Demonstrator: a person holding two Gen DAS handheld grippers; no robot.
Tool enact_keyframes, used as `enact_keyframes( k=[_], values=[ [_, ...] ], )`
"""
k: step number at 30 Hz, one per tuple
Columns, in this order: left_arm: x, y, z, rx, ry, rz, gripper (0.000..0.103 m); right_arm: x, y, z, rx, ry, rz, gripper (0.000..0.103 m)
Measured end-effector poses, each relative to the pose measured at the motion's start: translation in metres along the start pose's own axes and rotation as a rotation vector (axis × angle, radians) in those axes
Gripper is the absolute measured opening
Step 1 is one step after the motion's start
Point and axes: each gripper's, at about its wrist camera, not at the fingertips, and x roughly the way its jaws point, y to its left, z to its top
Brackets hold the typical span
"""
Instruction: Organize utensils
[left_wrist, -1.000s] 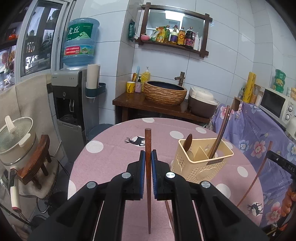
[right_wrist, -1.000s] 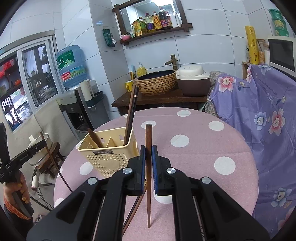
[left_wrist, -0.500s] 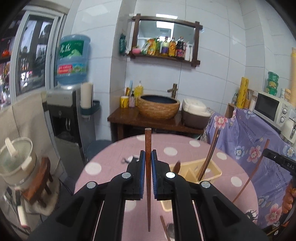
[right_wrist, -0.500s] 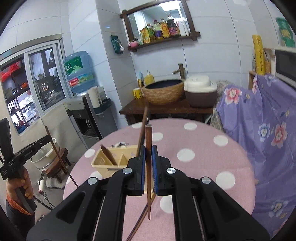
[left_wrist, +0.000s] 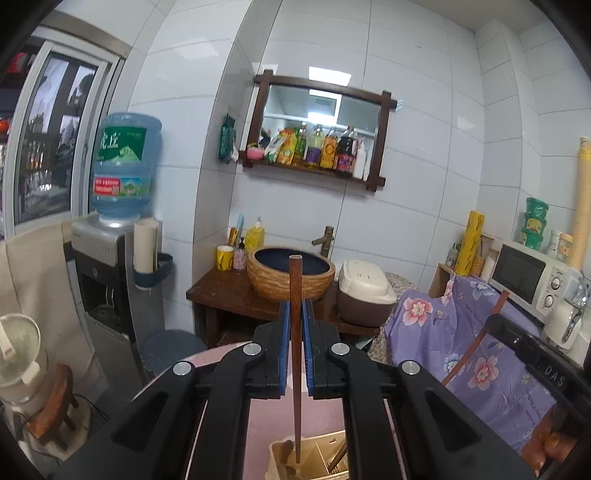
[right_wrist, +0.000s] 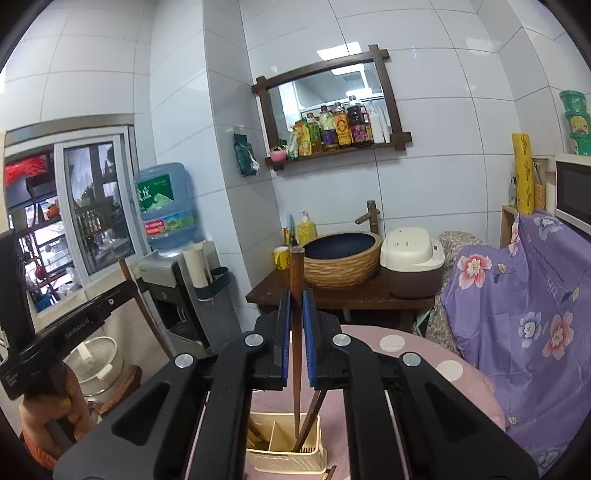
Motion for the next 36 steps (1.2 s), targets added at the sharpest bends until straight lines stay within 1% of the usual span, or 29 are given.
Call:
enact_keyframes(
  k=[4,7,10,13,15,17,21,22,23,24,25,27,28,29,30,31,32,34,36],
  values=[
    [0.029,-0.004,-0.044,0.014,0.057,0.028,0.008,0.028,0.003,-0.043,-0.01,0.034,-0.034,0.008],
    [0.045,-0.002,-0.075,0.001,0.113,0.02,0.008,0.045,0.002,-0.072,-0.008,0.075,-0.036,0.008],
    [0.053,-0.003,-0.1,0.017,0.141,0.022,0.008,0.058,0.001,-0.093,-0.008,0.117,-0.035,0.008],
    [0.058,-0.001,-0.114,0.023,0.169,0.015,0.008,0.067,0.0,-0.109,-0.009,0.147,-0.037,0.008],
    [0.061,0.0,-0.118,0.023,0.182,0.018,0.008,0.069,-0.001,-0.116,-0.012,0.146,-0.043,0.008],
    [0.063,0.001,-0.122,0.03,0.192,0.018,0.008,0.07,-0.001,-0.119,-0.01,0.149,-0.037,0.008],
    [0.06,0.0,-0.125,0.064,0.186,0.019,0.009,0.068,-0.004,-0.121,-0.002,0.147,-0.036,0.009],
    [0.058,0.0,-0.126,0.07,0.188,0.015,0.016,0.066,-0.004,-0.122,-0.005,0.145,-0.033,0.012],
    [0.055,0.001,-0.127,0.07,0.184,0.011,0.036,0.063,-0.004,-0.123,-0.007,0.139,-0.033,0.017],
    [0.049,0.002,-0.128,0.066,0.173,0.01,0.056,0.06,-0.004,-0.124,-0.009,0.132,-0.036,0.034],
    [0.043,0.005,-0.129,0.059,0.154,0.008,0.061,0.055,-0.005,-0.126,-0.011,0.123,-0.039,0.048],
    [0.027,0.01,-0.134,0.054,0.128,0.011,0.066,0.044,-0.004,-0.132,-0.026,0.099,-0.049,0.049],
    [0.018,0.014,-0.139,0.06,0.134,0.015,0.069,0.039,-0.002,-0.136,-0.047,0.101,-0.059,0.049],
    [0.014,0.017,-0.145,0.062,0.145,0.015,0.074,0.035,0.0,-0.142,-0.065,0.109,-0.067,0.049],
    [0.007,0.023,-0.153,0.059,0.164,0.016,0.076,0.031,0.001,-0.149,-0.075,0.123,-0.067,0.053],
    [0.001,0.03,-0.163,0.05,0.183,0.022,0.077,0.028,0.001,-0.155,-0.08,0.141,-0.057,0.057],
    [-0.003,0.035,-0.172,0.044,0.202,0.027,0.078,0.026,0.002,-0.165,-0.086,0.169,-0.041,0.058],
    [-0.014,0.052,-0.194,0.026,0.248,0.058,0.078,0.021,0.007,-0.19,-0.102,0.238,-0.008,0.059],
    [-0.023,0.068,-0.214,-0.004,0.275,0.105,0.079,0.02,0.016,-0.218,-0.141,0.306,0.005,0.059]
  ],
)
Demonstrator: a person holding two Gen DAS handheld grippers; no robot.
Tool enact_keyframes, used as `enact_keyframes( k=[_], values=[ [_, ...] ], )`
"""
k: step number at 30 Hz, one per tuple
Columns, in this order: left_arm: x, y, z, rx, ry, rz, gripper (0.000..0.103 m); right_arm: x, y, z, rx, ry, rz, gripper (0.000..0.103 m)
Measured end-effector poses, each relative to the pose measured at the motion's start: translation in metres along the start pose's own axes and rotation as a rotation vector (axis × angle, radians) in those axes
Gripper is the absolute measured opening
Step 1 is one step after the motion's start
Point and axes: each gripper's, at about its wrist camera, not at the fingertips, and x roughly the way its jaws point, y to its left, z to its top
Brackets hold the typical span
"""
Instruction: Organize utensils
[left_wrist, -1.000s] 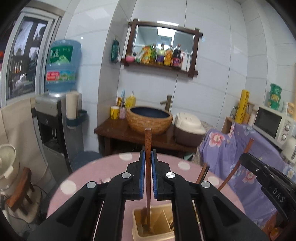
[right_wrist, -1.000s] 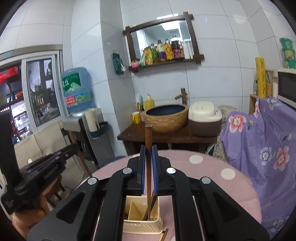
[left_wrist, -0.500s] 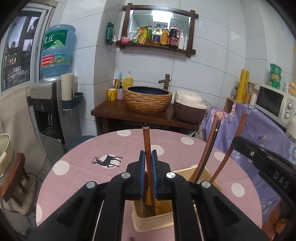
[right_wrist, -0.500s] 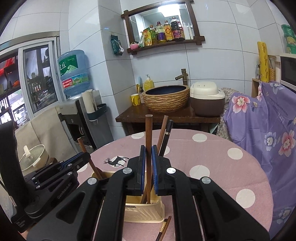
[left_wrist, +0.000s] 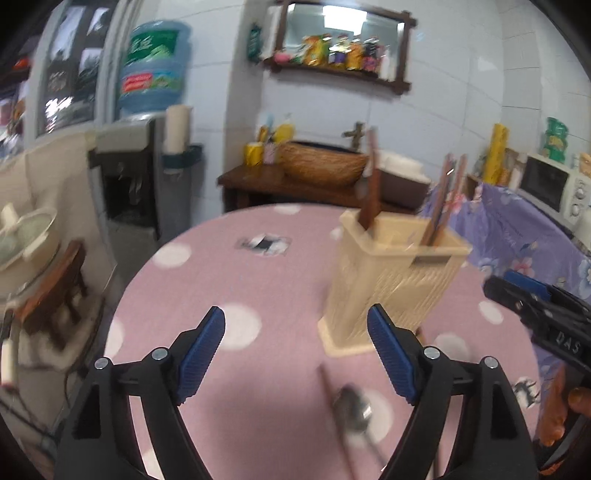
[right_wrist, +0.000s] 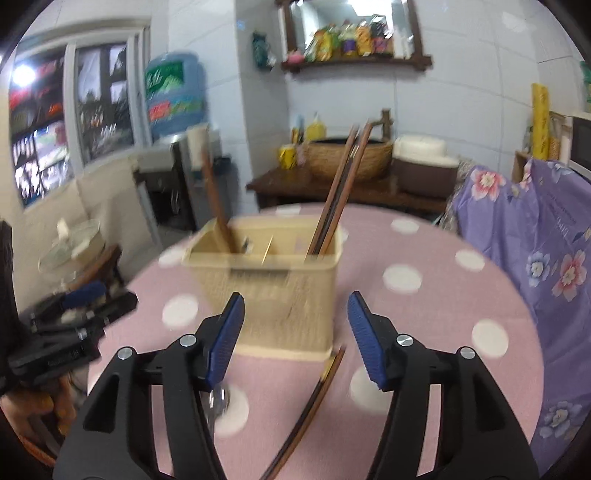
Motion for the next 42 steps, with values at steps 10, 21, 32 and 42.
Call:
enact_keyframes(
  k=[10,21,32,42],
  values=[
    [-0.009,0.049,-0.064,-0.085,0.121,0.088,0.079,0.037,0.058,-0.098,-0.096,0.264,0.066,0.051],
    [-0.016,0.048,-0.072,-0.103,0.112,0.055,0.08,0.047,0.087,-0.123,-0.115,0.318,0.018,0.011],
    [-0.013,0.05,-0.076,-0.12,0.128,0.045,0.082,0.041,0.06,-0.123,-0.036,0.301,-0.067,0.007],
    [-0.013,0.049,-0.079,-0.115,0.138,0.038,0.083,0.056,0.053,-0.105,-0.019,0.294,0.016,0.055]
  ],
)
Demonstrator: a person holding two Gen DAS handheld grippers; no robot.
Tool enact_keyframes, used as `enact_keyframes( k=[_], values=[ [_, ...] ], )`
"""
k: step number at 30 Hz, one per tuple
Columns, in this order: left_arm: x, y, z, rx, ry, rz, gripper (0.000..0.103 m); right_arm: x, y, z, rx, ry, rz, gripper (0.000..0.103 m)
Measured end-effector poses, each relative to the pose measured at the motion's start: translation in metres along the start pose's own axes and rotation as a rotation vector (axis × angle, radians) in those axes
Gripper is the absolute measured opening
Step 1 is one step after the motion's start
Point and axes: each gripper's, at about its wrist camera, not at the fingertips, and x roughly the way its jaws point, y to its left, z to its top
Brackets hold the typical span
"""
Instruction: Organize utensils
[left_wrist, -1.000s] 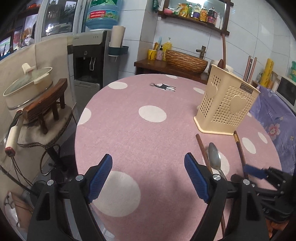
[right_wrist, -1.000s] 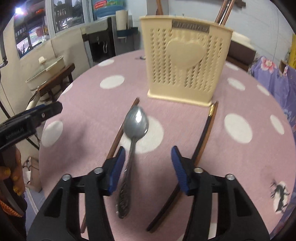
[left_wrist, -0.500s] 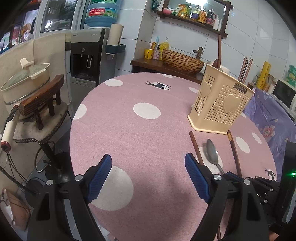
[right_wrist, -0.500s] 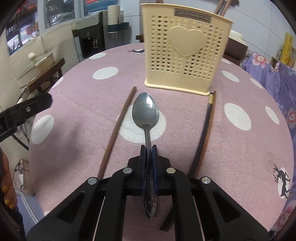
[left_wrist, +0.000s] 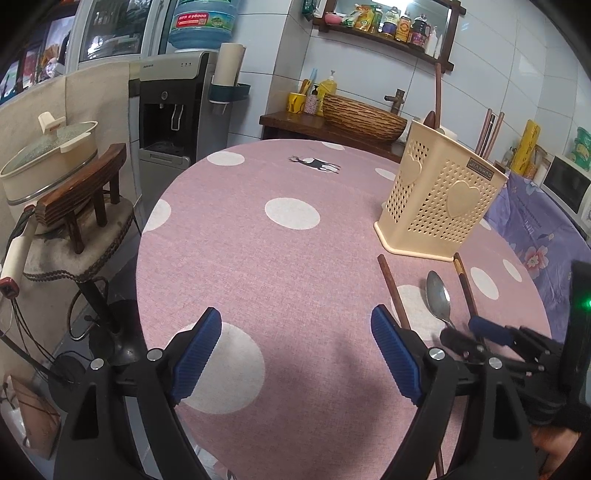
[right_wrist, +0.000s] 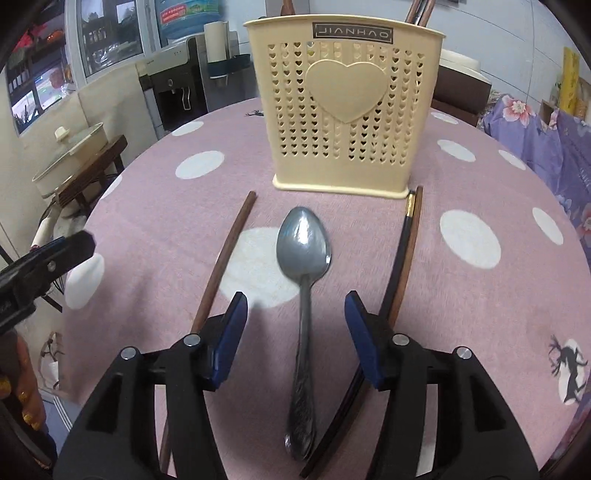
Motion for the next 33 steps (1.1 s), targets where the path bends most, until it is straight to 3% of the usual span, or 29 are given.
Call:
enact_keyframes(
  k=[13,19,23,31,33],
  values=[
    [0.001,0.004,0.0,0.0,0.009,0.007,0.084,0.038,0.007,0.034,-0.073,0.076,-0.018,0.055],
    [0.006,0.0,-0.002,0.006,0.028,0.001,0.084,0.043,0.006,0.039,-0.066,0.067,-0.026,0.038],
    [0.009,-0.01,-0.005,0.029,0.043,-0.01,0.084,0.043,0.004,0.039,-0.053,0.062,-0.015,0.038],
    [0.019,-0.034,-0.009,0.103,0.08,-0.02,0.083,-0.001,-0.012,0.047,0.052,-0.039,0.064,0.038],
    [0.023,-0.041,-0.007,0.117,0.091,-0.032,0.078,-0.021,-0.015,0.049,0.065,-0.085,0.076,0.038]
  ],
)
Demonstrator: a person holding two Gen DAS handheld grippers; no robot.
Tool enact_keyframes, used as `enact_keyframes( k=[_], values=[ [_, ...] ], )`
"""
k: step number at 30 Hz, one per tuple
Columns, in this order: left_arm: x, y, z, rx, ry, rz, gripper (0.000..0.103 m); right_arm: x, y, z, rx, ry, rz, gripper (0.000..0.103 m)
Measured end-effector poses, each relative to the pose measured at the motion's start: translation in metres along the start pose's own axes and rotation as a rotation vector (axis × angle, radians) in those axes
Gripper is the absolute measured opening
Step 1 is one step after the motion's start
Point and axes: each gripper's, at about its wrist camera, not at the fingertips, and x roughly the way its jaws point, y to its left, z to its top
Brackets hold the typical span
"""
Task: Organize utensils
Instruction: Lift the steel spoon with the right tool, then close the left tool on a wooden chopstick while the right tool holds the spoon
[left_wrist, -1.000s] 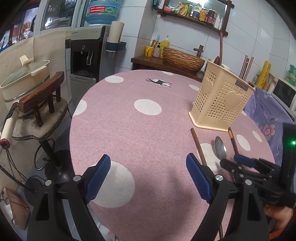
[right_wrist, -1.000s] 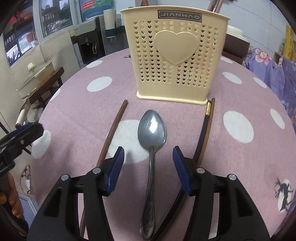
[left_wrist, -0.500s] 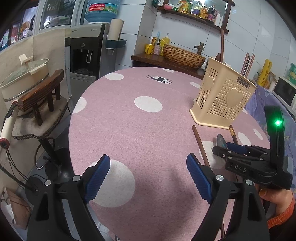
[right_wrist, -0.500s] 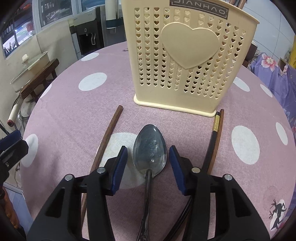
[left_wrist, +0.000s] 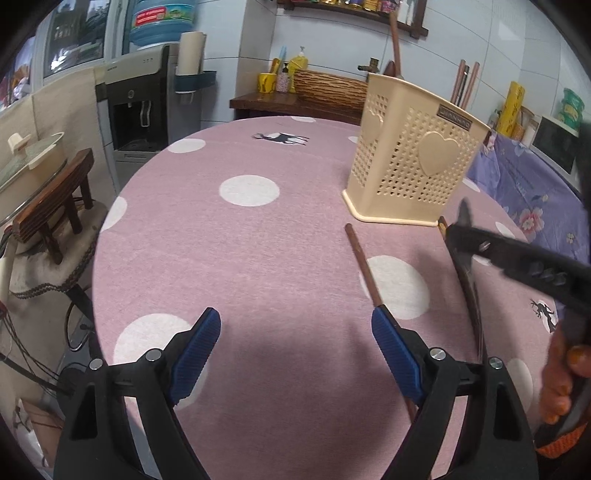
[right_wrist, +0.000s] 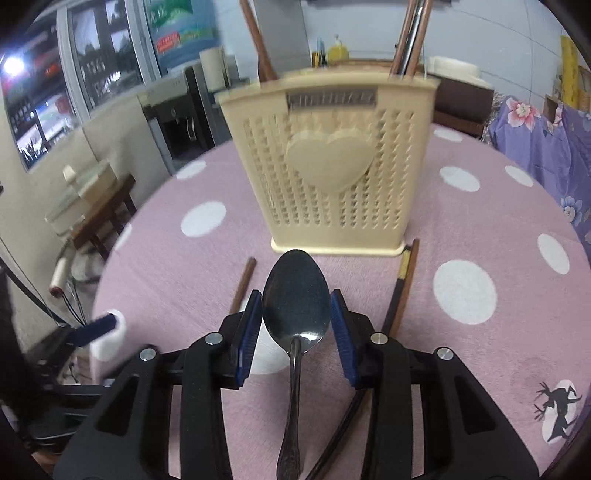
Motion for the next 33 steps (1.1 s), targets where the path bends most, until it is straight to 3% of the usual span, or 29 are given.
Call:
enact_keyframes(
  k=[8,12,15,20,33],
  values=[
    [0.035,-0.035,0.025,0.06,0.075,-0.073,0.053,-0.055,-0.005,0.0,0.008,-0.122,-0.012,0.038],
    [0.053,-0.046,0.038,0.069,0.095,-0.054,0.033,-0.061,-0.008,-0.006,0.014,-0.137,-0.016,0.038],
    [0.064,-0.05,0.045,0.071,0.088,-0.009,0.024,-0.061,-0.011,-0.009,0.02,-0.139,-0.008,0.038],
    [0.078,-0.06,0.047,0.081,0.13,0.007,0.02,-0.061,-0.013,-0.012,0.023,-0.14,0.008,0.038],
    [0.081,-0.069,0.046,0.153,0.098,0.086,0.01,-0.059,-0.02,-0.015,0.035,-0.141,0.014,0.038]
  ],
)
